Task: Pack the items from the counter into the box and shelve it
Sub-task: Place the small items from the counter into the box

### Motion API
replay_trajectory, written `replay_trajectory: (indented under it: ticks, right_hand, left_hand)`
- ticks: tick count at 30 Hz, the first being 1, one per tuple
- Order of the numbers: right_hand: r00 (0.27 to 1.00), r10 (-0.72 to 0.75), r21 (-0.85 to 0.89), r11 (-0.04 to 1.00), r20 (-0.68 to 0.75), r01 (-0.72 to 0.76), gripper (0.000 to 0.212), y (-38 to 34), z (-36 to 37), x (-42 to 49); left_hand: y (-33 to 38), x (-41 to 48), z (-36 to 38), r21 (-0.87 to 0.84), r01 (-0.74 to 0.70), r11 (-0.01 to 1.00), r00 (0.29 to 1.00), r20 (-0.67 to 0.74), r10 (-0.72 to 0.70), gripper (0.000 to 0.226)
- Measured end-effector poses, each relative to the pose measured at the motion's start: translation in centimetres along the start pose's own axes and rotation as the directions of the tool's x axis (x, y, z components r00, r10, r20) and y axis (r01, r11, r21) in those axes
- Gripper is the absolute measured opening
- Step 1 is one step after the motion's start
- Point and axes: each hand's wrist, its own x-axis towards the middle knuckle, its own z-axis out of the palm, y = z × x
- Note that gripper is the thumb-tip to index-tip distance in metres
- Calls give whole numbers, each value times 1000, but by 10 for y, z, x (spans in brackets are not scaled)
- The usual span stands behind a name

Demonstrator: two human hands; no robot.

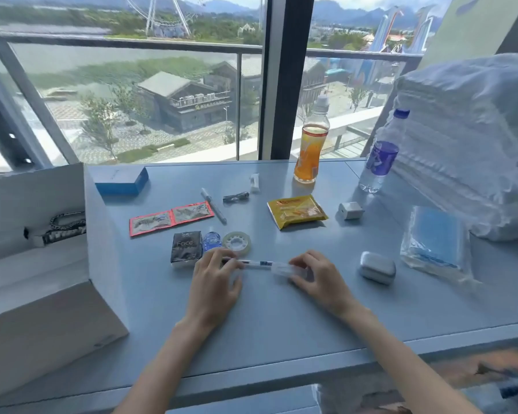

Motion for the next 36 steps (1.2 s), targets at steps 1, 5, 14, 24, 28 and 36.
replay_trajectory:
  ticks: [1, 5, 14, 24, 28, 36]
  right_hand:
    - [1000, 4, 34, 999, -2, -4, 23, 1, -1, -2]
    - [998, -5, 117, 993, 65, -3, 29, 4, -6, -6]
    - [989, -26, 198, 980, 148, -4, 32, 8, -16, -14]
    - [991, -100, -74, 992, 86, 107, 27, -20, -3, 144]
    - [979, 82, -331, 944, 187, -16, 43, -30, 37, 204]
    - [941, 206, -424, 902, 269, -76, 40, -20, 53, 270]
  left_hand:
    - [4, 1, 1, -14, -37, 999, 999, -30, 37, 17]
    - [34, 6, 10, -302, -47, 952, 997, 45, 64, 28]
    - [37, 8, 21, -340, 37, 940, 981, 193, 31, 20]
    - [3, -21, -17, -298, 244, 923, 970, 100, -224, 16]
    - [11, -19, -20, -279, 261, 924, 965, 104, -241, 15]
    - [10, -13, -19, -302, 323, 897, 946, 138, -294, 18]
